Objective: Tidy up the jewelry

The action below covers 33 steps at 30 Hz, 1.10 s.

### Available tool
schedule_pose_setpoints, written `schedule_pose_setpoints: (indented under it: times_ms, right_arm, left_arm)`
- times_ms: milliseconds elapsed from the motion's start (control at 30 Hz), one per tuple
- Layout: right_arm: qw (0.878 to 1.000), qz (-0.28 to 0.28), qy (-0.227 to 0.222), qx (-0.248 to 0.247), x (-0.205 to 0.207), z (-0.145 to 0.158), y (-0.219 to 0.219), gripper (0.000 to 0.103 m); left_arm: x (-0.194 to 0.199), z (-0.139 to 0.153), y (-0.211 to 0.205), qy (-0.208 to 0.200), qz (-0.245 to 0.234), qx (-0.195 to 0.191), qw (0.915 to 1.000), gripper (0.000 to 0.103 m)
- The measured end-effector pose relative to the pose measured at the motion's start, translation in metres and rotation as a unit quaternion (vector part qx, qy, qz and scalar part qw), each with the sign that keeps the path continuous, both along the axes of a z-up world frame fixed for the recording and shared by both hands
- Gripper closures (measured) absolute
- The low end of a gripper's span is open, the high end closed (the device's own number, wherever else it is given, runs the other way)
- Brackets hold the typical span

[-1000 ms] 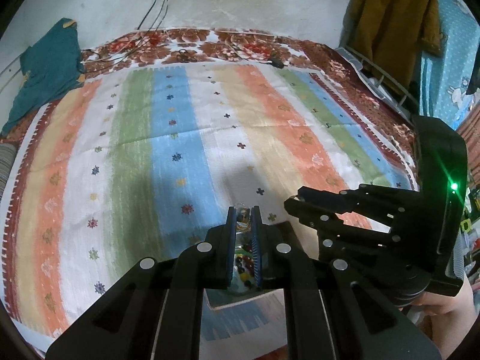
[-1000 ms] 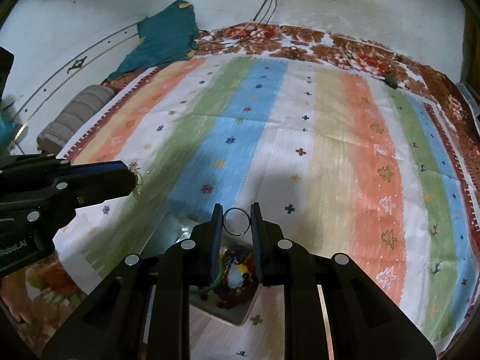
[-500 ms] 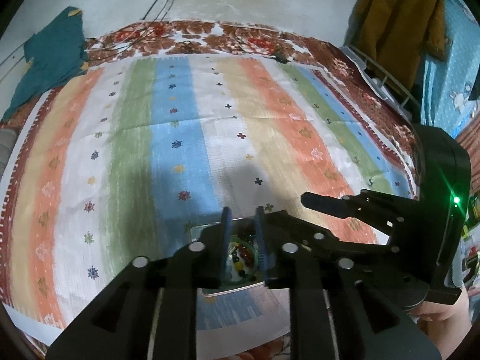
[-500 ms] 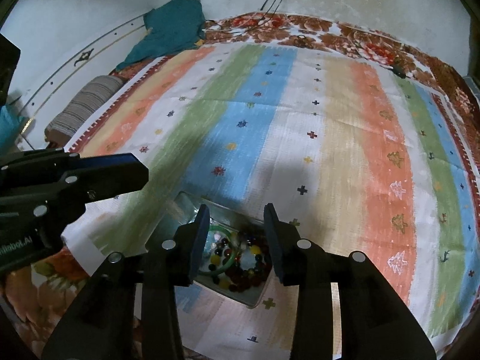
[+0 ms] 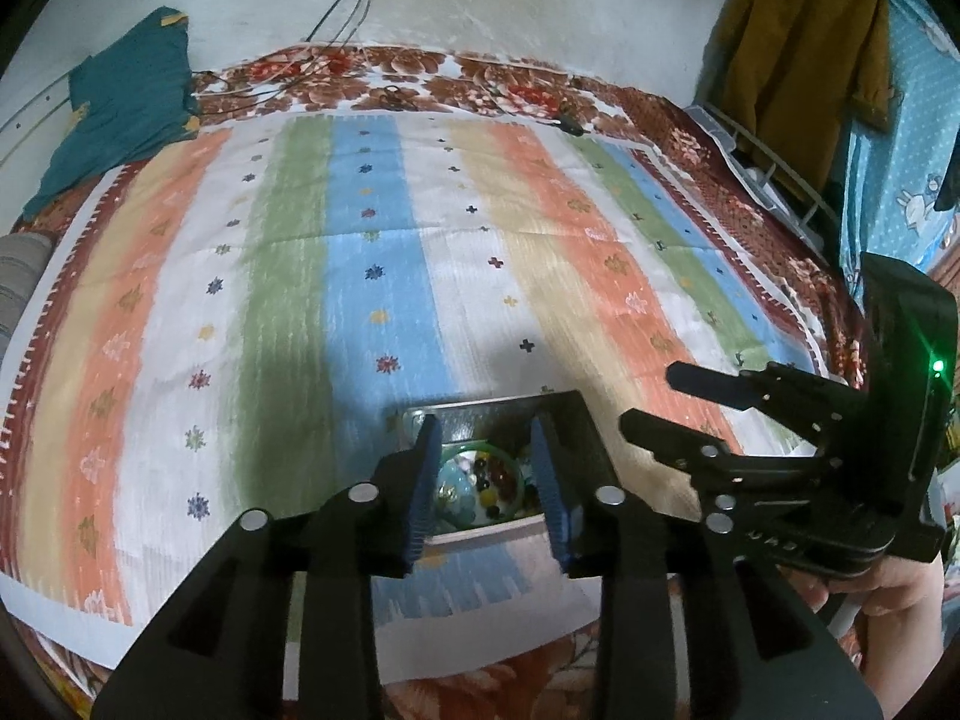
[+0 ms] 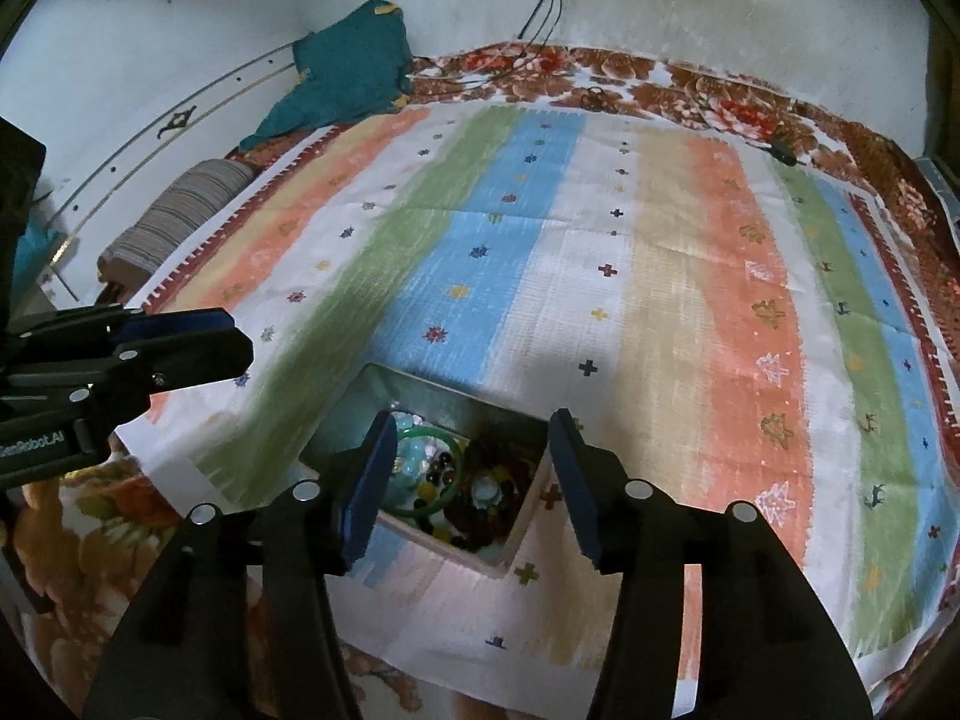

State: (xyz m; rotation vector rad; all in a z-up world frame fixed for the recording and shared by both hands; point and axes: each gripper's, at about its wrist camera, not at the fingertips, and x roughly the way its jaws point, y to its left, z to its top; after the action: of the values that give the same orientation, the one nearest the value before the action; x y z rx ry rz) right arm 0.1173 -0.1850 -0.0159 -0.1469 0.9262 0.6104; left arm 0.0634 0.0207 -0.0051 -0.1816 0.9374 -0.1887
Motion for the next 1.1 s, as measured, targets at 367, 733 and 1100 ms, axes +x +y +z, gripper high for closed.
schedule_pose_setpoints:
  times_ms: [367, 733, 1100]
  right_arm:
    - [1.000, -0.004, -0.026, 0.006, -0.018, 0.008, -0.018, 0.024]
    - [0.999, 0.005, -0.046, 0.025, -0.037, 0.016, -0.029, 0.012]
    - [0.998, 0.003, -0.053, 0.034, -0.042, 0.019, -0.032, 0.008]
  left_arm:
    - [-0.028, -0.003, 0.005, -0.009, 0.009, 0.007, 0.9999, 0.026]
    - [-0.048, -0.004, 0.002, -0.027, 0.012, 0.039, 0.9988, 0.006]
    - [-0.061, -0.003, -0.002, -0.041, 0.016, 0.056, 0.9975, 0.006]
